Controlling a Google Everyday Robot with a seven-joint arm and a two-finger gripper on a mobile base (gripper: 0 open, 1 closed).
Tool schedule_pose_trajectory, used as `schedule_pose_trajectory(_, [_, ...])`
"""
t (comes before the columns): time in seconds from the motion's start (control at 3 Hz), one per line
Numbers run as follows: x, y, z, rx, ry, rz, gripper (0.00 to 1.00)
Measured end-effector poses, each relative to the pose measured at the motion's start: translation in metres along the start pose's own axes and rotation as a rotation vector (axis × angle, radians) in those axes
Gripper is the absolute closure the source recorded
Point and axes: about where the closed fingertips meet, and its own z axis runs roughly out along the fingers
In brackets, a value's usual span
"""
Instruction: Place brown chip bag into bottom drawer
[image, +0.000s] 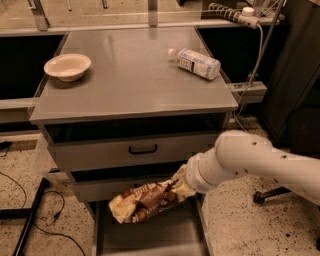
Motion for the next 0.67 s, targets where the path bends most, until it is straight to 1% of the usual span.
schedule_pose_trajectory(0.33, [0.038,0.016,0.049,0.020,-0.032,0.045,1.00])
schedule_pose_trajectory(0.67, [0.077,0.027,0.097,0.028,-0.072,0.123,1.00])
